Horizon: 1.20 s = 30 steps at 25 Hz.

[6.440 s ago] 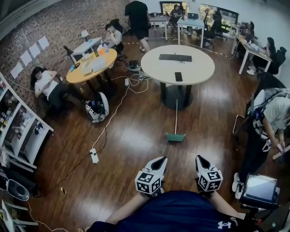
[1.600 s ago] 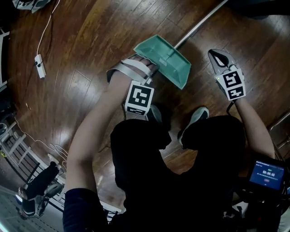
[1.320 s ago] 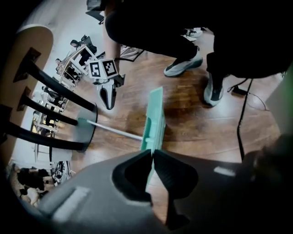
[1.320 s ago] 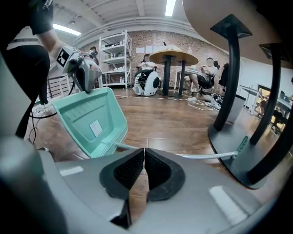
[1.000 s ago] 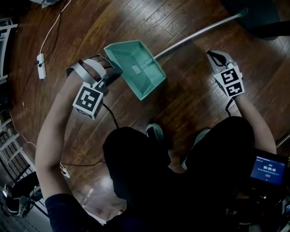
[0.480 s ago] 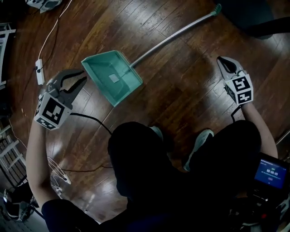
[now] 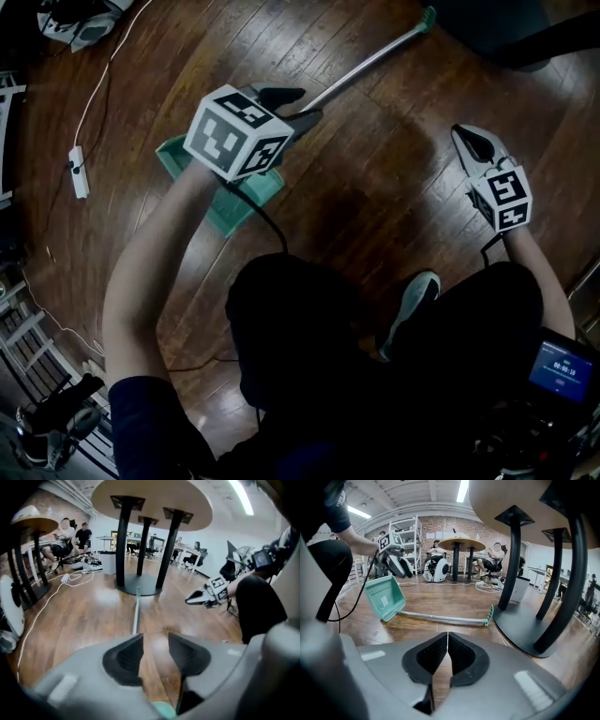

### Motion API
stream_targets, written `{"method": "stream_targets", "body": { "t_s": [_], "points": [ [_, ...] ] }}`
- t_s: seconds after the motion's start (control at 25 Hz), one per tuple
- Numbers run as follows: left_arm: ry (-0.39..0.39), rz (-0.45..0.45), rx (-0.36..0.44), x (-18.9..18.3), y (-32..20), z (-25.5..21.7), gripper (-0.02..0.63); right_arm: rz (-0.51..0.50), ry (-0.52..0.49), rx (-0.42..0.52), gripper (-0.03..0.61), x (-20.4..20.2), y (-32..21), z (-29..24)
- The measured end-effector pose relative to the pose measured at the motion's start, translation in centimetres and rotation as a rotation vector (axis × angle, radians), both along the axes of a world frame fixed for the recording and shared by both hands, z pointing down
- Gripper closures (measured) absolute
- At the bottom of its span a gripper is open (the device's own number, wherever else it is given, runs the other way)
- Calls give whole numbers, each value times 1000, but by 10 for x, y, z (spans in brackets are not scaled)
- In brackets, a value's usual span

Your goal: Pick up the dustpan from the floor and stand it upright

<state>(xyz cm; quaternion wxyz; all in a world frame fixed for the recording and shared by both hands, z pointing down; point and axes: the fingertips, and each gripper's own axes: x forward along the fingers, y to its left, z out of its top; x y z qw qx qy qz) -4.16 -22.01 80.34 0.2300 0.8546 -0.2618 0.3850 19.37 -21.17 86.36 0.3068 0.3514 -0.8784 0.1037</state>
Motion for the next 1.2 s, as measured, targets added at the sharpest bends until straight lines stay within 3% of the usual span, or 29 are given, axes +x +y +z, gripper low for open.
{"method": "stream_targets", "body": {
  "t_s": [0.16,0.32,0.48,0.64,0.88,1.2],
  "points": [
    [-138,17,-33,17,-20,77,441,-4,23,-5,566,12,14,4],
    [-315,39,9,1,-45,149,431,7,15,-4,566,17,16,1],
    [-397,6,-56,-10,-45,212,446,-21,31,-16,566,22,29,4],
    [-514,79,-39,-17,-40,247,461,-30,60,-31,566,36,42,12],
    [-520,145,-51,-14,-30,255,512,16,56,-32,566,55,44,14],
    [-431,167,-41,0,-9,222,520,43,-11,-9,566,35,29,3]
  ]
}}
